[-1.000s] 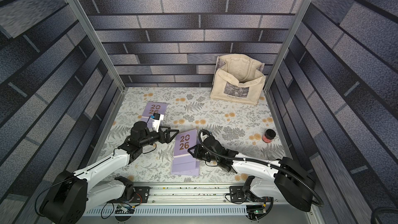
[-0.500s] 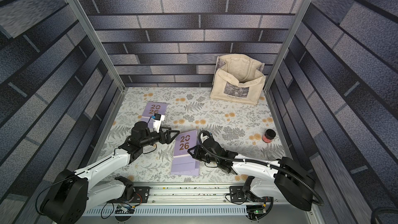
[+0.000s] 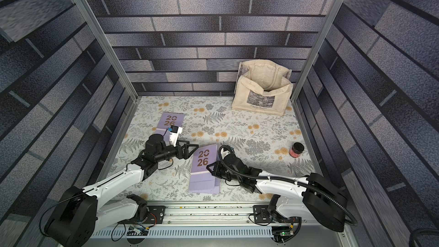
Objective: Stack the calendars
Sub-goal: Place the calendar at the calendar.
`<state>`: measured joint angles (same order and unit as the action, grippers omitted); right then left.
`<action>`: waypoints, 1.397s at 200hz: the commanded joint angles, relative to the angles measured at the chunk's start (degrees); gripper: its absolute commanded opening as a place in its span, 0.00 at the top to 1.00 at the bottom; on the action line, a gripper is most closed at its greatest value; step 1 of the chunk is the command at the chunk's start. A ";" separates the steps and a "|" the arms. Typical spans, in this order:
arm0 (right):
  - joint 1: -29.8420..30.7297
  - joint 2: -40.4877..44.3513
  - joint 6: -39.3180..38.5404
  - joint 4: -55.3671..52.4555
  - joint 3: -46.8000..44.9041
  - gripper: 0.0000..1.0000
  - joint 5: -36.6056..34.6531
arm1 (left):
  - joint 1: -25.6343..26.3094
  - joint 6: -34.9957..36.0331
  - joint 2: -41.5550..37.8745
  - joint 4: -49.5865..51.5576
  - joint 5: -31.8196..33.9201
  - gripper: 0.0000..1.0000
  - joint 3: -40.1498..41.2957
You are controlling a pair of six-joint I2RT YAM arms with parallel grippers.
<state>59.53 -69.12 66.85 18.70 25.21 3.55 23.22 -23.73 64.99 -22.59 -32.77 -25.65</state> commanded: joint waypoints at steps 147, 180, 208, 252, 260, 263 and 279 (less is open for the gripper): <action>1.29 0.30 1.12 -1.03 -3.30 1.00 -3.63 | 1.64 1.68 1.38 2.17 -3.09 0.00 -2.73; 1.25 0.57 1.79 -1.47 -4.20 1.00 -4.25 | 2.93 1.25 1.34 3.14 -4.36 0.00 -3.53; 1.28 0.39 1.79 -2.18 -4.38 0.98 -4.51 | 4.71 1.23 1.63 3.51 -4.06 0.00 -3.29; 1.28 -1.33 1.84 -2.12 -4.29 0.97 -3.82 | 7.21 0.54 1.88 3.08 -3.23 0.00 -2.41; 1.29 -1.68 1.88 -1.96 -4.29 0.97 -3.58 | 7.51 0.52 1.99 3.09 -3.09 0.00 -2.33; 1.29 -1.83 1.84 -1.87 -4.33 0.98 -3.56 | 7.56 0.48 2.08 3.08 -3.03 0.00 -2.23; 1.29 -2.57 1.79 -1.61 -4.03 1.00 -3.05 | 7.80 0.52 2.25 3.08 -2.91 0.00 -2.21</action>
<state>60.42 -69.52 68.58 21.69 22.41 1.56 30.48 -23.35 66.67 -20.08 -35.77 -27.46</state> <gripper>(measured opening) 0.129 0.999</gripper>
